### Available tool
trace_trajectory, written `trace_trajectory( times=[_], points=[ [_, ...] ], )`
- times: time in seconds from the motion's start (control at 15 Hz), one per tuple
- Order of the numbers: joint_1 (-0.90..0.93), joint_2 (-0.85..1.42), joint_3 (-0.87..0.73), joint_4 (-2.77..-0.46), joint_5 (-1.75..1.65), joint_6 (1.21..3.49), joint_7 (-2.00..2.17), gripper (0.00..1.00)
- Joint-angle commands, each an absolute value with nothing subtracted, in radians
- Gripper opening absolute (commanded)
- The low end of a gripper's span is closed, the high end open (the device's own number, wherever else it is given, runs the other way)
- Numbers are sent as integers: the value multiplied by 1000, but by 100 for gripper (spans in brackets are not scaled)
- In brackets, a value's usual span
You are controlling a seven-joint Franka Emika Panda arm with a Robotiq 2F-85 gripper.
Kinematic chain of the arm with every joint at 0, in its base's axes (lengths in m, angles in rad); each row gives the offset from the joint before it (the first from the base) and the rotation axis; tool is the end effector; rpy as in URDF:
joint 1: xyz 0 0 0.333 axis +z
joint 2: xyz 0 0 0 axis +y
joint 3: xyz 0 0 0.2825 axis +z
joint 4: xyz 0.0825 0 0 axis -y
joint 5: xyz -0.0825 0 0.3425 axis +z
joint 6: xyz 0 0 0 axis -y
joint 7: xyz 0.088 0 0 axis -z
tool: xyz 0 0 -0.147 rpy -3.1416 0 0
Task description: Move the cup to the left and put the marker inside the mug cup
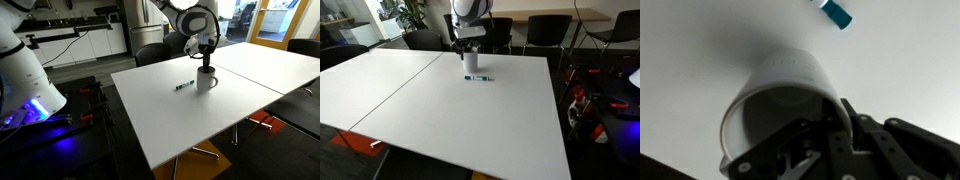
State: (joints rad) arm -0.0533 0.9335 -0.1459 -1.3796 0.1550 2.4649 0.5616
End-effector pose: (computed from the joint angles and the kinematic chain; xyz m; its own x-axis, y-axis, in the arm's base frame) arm 0.6852 -0.1166 0.1367 0.6815 -0.7186 0.1385 -0.7148 -0.6942 -0.0848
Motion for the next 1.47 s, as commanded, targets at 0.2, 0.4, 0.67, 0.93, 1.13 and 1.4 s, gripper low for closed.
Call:
trace_trajectory(
  times=[0.2,0.4,0.67,0.93,1.13,1.4],
  points=[
    [-57,999,-119,-1244,151,2391,455,3],
    [-43,1007,-136,-1220,139,2347,474,3],
    [-21,987,-161,-1245,115,2328,504,37],
    [21,913,-193,-1342,85,2408,518,64],
    [54,860,-216,-1396,55,2429,535,86],
    [102,770,-244,-1498,1,2428,559,100]
  ],
)
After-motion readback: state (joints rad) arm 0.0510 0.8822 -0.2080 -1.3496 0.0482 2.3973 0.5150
